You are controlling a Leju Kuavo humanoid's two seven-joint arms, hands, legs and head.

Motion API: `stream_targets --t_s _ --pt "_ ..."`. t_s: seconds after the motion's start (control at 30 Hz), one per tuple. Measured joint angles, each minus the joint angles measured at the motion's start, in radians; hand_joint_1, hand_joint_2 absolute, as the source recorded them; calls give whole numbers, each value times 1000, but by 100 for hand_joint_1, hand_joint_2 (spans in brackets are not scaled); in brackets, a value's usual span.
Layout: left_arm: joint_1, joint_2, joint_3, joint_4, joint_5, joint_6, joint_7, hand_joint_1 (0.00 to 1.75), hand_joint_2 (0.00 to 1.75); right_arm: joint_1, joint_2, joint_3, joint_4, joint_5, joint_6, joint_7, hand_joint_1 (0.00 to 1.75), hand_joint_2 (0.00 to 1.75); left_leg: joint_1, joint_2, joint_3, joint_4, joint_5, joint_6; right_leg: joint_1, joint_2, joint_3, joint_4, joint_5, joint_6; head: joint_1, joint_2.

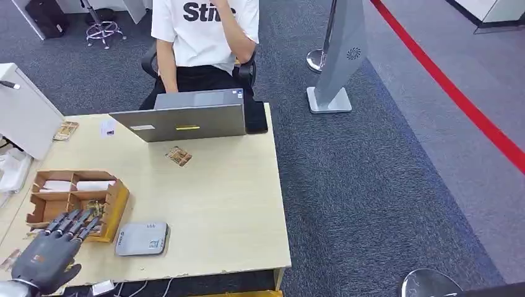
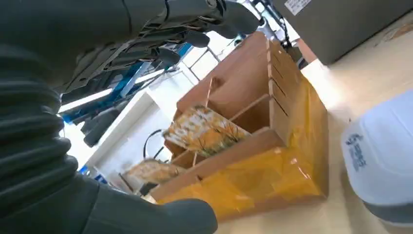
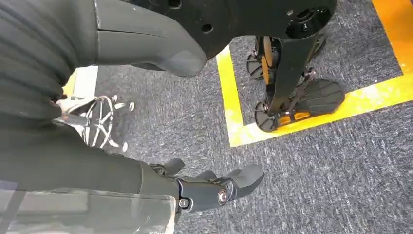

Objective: Pass the card to the sensor for recognition and then transmit it.

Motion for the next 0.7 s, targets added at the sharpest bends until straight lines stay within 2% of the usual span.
stream_targets --t_s 0.1,0.23,0.7 --pt "9 -40 5 29 -19 35 6 0 175 0 0 0 0 3 1 -3 0 175 0 0 0 0 0 0 0 0 0 0 0 0 0 0" --pt "13 -71 5 51 -27 44 6 0 175 0 0 0 0 3 1 -3 0 175 0 0 0 0 0 0 0 0 0 0 0 0 0 0" --pt "14 -108 14 81 -33 53 6 0 175 0 0 -2 0 4 -3 -5 0 175 0 0 0 0 0 0 0 0 0 0 0 0 0 0"
